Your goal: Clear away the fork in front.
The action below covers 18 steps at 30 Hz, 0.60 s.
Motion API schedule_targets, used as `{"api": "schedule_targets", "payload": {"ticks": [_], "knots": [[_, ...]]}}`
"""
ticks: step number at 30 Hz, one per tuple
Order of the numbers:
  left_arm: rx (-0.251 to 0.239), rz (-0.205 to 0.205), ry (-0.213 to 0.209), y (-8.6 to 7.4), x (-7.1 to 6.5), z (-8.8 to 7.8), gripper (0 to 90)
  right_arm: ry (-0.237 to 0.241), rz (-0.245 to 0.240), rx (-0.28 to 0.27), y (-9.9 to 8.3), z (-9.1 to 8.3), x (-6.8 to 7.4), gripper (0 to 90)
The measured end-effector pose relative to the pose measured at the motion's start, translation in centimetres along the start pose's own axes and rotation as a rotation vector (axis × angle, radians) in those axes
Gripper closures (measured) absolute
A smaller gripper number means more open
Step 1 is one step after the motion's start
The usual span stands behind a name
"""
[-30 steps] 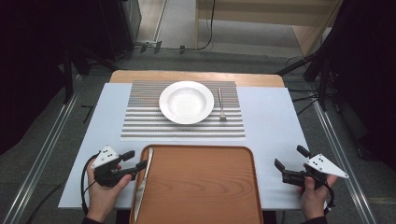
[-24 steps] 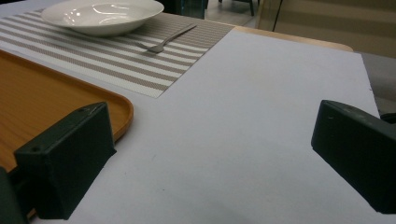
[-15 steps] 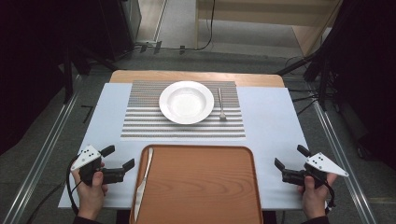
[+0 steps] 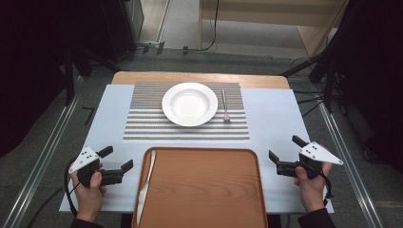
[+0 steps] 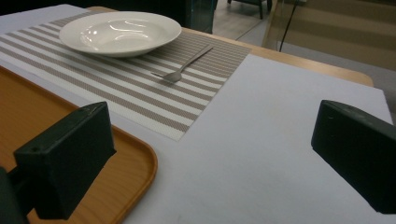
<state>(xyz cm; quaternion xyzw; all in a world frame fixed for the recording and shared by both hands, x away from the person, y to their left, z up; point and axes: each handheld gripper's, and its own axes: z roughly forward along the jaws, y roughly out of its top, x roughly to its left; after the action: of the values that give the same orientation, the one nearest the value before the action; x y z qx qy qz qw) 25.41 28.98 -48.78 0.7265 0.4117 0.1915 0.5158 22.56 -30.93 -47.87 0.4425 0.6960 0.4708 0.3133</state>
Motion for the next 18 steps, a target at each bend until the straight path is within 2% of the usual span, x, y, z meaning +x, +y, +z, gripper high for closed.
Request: {"api": "schedule_targets", "payload": {"ticks": [5,11,18], "knots": [[0.005,0.004,0.009,-0.2,0.4,0.2,0.0,0.025,0.0,0.016,1.3,1.8,0.6,0.0],[-0.002,0.015,0.014,-0.4,0.2,0.3,0.0,0.04,-0.002,0.047,2.8,3.6,1.0,0.0],[0.0,0.034,0.01,-0.6,-0.2,0.5,0.0,0.034,0.004,0.085,4.3,5.8,1.0,0.0]]}}
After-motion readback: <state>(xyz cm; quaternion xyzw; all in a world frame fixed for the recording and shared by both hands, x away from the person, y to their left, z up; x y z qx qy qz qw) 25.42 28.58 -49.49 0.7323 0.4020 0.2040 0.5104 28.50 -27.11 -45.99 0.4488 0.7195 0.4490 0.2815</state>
